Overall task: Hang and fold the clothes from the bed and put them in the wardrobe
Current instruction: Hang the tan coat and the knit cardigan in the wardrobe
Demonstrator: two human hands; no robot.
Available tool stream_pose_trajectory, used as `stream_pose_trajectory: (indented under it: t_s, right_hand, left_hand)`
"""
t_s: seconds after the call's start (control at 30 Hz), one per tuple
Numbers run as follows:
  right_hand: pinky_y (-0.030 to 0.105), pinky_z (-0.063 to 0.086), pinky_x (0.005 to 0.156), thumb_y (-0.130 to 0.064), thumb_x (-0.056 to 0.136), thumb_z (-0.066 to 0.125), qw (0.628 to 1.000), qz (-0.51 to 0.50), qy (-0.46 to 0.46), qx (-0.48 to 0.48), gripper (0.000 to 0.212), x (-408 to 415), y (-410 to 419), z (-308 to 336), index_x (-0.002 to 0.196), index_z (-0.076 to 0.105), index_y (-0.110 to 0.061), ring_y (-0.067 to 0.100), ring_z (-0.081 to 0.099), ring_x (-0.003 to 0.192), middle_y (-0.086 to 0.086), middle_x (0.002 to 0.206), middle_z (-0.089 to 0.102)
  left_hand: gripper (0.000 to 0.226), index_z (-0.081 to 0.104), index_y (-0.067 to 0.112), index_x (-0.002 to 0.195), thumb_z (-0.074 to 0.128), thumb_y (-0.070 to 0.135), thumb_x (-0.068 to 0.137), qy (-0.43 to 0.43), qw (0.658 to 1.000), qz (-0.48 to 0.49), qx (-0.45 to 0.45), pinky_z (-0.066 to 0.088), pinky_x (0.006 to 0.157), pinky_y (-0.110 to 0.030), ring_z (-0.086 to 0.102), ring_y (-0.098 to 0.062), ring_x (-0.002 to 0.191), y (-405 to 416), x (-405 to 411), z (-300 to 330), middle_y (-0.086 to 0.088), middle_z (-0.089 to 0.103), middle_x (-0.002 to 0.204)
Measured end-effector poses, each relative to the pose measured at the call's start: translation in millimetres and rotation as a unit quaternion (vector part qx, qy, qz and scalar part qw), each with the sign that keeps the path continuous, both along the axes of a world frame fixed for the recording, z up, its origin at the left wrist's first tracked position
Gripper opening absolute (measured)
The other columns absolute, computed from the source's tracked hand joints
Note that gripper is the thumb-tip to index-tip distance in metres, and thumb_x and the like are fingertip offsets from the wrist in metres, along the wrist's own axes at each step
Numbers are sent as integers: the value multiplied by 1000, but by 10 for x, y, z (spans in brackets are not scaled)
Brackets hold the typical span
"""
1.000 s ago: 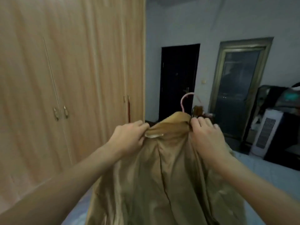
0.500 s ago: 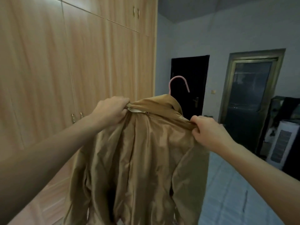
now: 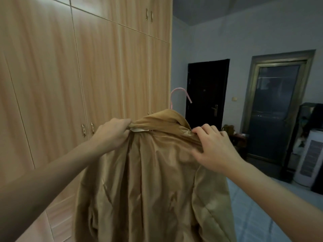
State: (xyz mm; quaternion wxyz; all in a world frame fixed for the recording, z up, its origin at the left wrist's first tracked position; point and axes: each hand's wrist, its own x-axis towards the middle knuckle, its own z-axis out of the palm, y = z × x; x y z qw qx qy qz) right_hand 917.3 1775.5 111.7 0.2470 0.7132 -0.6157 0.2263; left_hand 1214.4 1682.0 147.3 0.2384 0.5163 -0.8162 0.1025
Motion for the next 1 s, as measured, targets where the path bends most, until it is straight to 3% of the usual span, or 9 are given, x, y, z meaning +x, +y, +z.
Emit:
stream_pose_trajectory:
  t_s: [0.13,0.27,0.33,0.43,0.5,0.6,0.67,0.83,1.0]
  right_hand:
    - [38,41,86,-49,96,41,998,-9,-44,-49,45,256,-42,-34,127,49,-17,20,47,109,-1,115,52]
    - [32,41,63,-43,99,43,997,-17,-59,-40,29,273,-7,-10,111,53,-18,20,59,92,-3,102,56]
    - [31,39,57,-43,98,45,998,-4,-54,-43,27,265,54,-37,109,55,-19,21,62,85,-5,98,57]
    - [29,37,54,-38,95,53,996,27,-40,-74,25,333,127,-77,111,56,-19,20,63,82,-5,98,60]
    - [29,37,55,-36,94,55,994,42,-67,-72,26,361,158,-51,114,50,-21,17,63,85,-7,100,61]
    - [29,37,57,-36,94,54,993,46,-88,-67,36,342,189,-29,127,44,-26,17,62,89,-8,104,61]
    - [28,36,58,-36,96,51,995,31,-65,-69,36,330,175,-52,130,46,-26,17,60,91,-6,105,60]
    - [38,36,70,-33,93,55,995,-12,5,-100,15,305,120,-47,101,59,-21,25,56,89,-1,90,65]
    - [32,35,60,-29,91,58,992,24,-5,-125,11,267,109,-18,94,59,-18,23,50,80,-2,79,64]
  left_hand:
    - [9,39,30,93,39,21,95,-22,998,-29,-43,40,64,-37,58,-29,85,153,-239,-64,0,59,92]
    - [24,34,38,120,40,26,99,-32,995,-83,-51,42,53,-28,59,-15,80,235,-301,-195,11,58,107]
    - [50,24,41,136,45,19,95,-45,989,-124,-59,50,61,-28,56,-12,85,247,-275,-251,12,48,120]
    - [94,7,36,152,54,1,78,-141,961,-206,-120,48,88,-32,46,-17,116,286,-310,-278,7,34,142]
    - [106,-2,37,154,55,-3,74,-163,952,-237,-102,48,90,-35,46,-17,121,319,-372,-243,11,33,147]
    - [101,1,45,153,56,0,81,-146,955,-251,-52,51,80,-36,49,-11,112,349,-428,-218,16,46,131]
    - [93,13,46,152,57,1,83,-113,957,-265,-22,50,83,-35,46,-6,116,398,-461,-180,18,49,130]
    - [86,28,44,147,53,-1,78,-85,961,-259,45,49,92,-40,46,-7,124,504,-529,-59,19,48,138]
    - [63,35,28,141,64,12,87,30,945,-285,160,44,88,-11,55,8,103,521,-487,-63,20,56,117]
